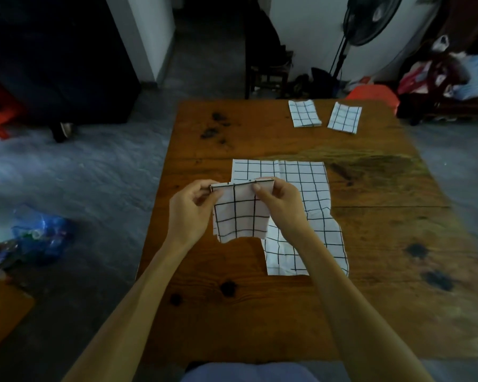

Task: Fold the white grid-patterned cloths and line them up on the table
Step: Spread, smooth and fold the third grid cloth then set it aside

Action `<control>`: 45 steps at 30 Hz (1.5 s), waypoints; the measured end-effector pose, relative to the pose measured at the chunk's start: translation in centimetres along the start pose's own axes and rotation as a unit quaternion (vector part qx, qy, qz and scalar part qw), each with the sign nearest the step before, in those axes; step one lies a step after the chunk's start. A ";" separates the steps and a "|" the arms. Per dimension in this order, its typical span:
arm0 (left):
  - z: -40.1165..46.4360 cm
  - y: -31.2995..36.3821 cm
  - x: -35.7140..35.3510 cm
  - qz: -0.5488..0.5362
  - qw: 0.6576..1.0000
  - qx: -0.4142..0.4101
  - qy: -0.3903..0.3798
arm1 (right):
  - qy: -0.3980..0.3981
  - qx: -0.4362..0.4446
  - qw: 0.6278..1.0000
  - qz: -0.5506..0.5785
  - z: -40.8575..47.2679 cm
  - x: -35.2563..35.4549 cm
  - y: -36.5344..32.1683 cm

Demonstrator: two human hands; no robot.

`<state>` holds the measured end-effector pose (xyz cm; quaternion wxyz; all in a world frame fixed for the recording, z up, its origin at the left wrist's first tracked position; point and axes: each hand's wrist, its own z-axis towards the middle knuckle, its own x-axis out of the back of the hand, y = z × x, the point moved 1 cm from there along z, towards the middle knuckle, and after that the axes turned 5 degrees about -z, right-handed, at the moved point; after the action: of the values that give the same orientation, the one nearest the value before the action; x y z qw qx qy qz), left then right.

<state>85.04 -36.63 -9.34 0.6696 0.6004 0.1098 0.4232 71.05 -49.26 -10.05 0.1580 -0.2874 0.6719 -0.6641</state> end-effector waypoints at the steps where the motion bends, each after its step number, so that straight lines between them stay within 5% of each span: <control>1: -0.3 0.6 -0.1 -0.002 1.000 -0.005 0.008 | 0.003 0.005 1.000 -0.001 -0.3 0.3 -0.4; 24: -1.2 5.2 -2.7 -0.035 0.999 -0.023 0.001 | 0.045 0.088 0.995 0.026 -3.6 5.3 -2.0; 28: -1.3 5.7 -2.8 0.049 0.996 -0.078 -0.013 | 0.034 0.106 0.994 0.005 -3.7 5.3 -2.0; 32: -0.5 7.6 -4.2 0.203 0.954 -0.210 -0.074 | -0.001 0.132 0.991 -0.011 -3.7 4.6 -3.0; 42: 1.1 8.1 -4.0 0.119 0.977 -0.130 -0.121 | 0.031 0.123 0.986 -0.105 -2.8 4.9 -2.7; 45: 0.8 7.7 -3.9 0.094 0.980 -0.114 -0.132 | 0.056 0.147 0.964 -0.215 -2.8 4.9 -2.7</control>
<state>79.81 -40.50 -3.68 0.6993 0.5784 -0.0857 0.4112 65.98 -49.84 -6.39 0.0146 -0.3611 0.4970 -0.7889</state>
